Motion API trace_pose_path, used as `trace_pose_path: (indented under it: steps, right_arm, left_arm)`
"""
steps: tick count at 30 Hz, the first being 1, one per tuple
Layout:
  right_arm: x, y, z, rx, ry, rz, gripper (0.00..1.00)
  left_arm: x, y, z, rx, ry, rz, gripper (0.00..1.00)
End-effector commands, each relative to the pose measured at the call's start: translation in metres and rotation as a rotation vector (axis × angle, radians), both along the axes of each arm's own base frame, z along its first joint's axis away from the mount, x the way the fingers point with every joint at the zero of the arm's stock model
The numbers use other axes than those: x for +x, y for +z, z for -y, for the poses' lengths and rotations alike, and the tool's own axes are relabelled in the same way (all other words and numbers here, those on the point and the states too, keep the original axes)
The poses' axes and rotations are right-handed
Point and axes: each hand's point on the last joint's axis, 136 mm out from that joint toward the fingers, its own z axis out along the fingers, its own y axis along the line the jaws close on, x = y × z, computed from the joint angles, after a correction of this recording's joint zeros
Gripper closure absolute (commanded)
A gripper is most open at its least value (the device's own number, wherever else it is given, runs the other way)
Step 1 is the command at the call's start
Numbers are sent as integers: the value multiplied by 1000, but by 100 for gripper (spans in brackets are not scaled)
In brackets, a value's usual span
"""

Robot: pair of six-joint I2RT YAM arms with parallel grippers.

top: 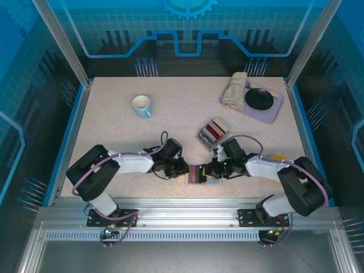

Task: Put the credit cards into the card holder

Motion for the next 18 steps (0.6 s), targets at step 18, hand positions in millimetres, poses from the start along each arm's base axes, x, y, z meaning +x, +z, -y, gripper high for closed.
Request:
trace_pose_path:
  steps: [18]
  right_arm:
    - [-15,1,4,-120,41,-13,73]
  left_arm:
    - [-3,-1,2,2,-10,1,81]
